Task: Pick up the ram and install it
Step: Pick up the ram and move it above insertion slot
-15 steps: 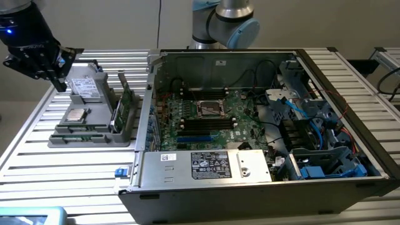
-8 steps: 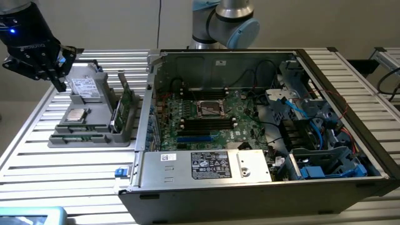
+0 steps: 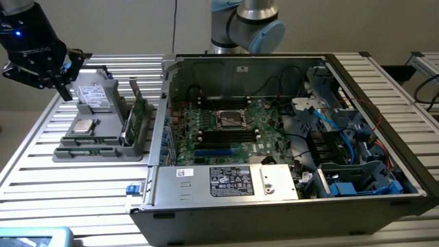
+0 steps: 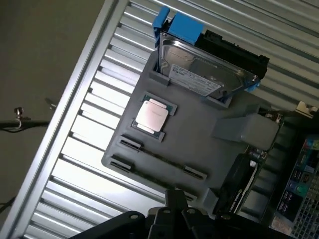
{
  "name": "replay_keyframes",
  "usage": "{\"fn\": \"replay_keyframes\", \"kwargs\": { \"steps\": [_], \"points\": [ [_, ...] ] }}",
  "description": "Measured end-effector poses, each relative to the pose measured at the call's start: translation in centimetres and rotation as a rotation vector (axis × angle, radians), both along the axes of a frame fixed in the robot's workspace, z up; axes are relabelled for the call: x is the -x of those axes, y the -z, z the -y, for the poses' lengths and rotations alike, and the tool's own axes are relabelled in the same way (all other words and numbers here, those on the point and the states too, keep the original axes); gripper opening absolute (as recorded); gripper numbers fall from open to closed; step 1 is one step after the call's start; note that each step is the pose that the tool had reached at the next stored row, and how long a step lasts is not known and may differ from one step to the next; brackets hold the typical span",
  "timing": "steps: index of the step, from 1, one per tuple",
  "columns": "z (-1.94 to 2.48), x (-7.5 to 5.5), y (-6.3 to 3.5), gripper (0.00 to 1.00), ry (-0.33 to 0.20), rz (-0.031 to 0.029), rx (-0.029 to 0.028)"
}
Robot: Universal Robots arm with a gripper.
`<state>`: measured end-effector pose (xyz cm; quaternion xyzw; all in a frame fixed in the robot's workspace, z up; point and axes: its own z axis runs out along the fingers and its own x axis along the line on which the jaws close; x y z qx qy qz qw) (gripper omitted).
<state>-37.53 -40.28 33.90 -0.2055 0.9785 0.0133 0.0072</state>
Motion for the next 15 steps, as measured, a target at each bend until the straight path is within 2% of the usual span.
{"fn": "replay_keyframes", "kwargs": {
  "steps": [15],
  "points": [
    [0.0, 0.0, 0.06, 0.11, -0.272, -0.0001, 0.0]
  ]
}}
